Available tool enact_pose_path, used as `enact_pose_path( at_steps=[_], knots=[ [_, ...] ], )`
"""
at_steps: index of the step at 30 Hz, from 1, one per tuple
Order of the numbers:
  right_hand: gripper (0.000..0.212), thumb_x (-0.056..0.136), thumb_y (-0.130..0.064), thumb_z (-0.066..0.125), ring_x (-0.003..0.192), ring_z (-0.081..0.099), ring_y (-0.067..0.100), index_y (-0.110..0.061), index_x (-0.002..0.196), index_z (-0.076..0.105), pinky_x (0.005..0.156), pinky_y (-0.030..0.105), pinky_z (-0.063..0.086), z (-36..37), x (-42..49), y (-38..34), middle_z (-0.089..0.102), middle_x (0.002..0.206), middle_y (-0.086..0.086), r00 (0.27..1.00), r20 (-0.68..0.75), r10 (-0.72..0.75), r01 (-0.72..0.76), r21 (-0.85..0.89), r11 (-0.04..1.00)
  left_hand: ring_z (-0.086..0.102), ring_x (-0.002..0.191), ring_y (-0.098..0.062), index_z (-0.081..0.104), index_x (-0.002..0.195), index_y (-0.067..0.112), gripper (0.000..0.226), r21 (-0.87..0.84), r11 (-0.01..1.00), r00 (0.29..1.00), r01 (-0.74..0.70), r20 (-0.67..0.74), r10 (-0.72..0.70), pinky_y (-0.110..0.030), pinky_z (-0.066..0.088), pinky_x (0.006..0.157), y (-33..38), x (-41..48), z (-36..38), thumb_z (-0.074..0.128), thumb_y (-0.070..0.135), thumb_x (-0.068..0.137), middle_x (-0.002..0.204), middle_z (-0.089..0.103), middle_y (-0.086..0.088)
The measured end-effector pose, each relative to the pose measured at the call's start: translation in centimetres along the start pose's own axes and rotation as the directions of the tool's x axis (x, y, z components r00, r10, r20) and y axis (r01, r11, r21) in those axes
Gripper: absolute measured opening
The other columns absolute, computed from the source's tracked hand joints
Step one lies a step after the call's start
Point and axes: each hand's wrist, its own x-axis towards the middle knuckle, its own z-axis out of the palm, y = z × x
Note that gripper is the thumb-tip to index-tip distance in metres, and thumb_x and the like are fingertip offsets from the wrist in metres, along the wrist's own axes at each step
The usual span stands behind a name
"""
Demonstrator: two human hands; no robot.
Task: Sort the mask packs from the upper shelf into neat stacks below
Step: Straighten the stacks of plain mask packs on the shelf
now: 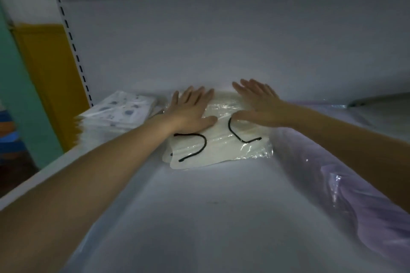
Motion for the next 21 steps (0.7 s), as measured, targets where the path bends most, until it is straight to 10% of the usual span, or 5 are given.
enact_pose_path(
  at_steps=[7,13,21],
  knots=[
    [0.087,0.086,-0.069,0.032,0.145,-0.012,0.02,-0.024,0.15,-0.006,0.115,0.043,-0.011,0.4,-0.2,-1.0,-0.012,0.158,0.001,0.994,0.096,0.056,-0.045,-0.115,0.992,-0.02,0.144,-0.019,-0.014,0.149,0.027,0.077,0.018,0.998,0.998,-0.055,-0.029,0.056,-0.04,-0.01,0.115,-0.7,-1.0,-0.5,0.027,0.06,0.093,0.157,-0.021,0.0],
    [0.092,0.083,-0.073,0.028,0.144,-0.014,0.021,-0.023,0.149,-0.012,0.115,0.044,-0.01,1.7,0.6,-1.0,-0.015,0.157,0.003,0.99,0.134,0.048,-0.027,-0.155,0.988,0.009,0.144,-0.023,0.015,0.148,0.008,0.065,-0.503,0.863,0.949,0.042,-0.25,-0.192,-0.037,0.012,0.117,-0.2,-4.6,-1.7,0.041,0.039,0.097,0.155,0.012,-0.012],
    [0.095,0.08,-0.075,0.032,0.145,-0.01,0.022,-0.025,0.149,-0.009,0.116,0.047,-0.006,2.1,1.3,-0.5,-0.011,0.158,0.002,0.994,0.098,0.049,-0.033,-0.152,0.988,0.028,0.137,-0.023,0.016,0.146,0.016,0.107,-0.695,0.64,0.912,0.329,0.057,-0.407,-0.039,0.03,0.111,-0.3,-6.3,0.9,0.078,0.051,0.065,0.148,0.031,-0.001]
  ],
)
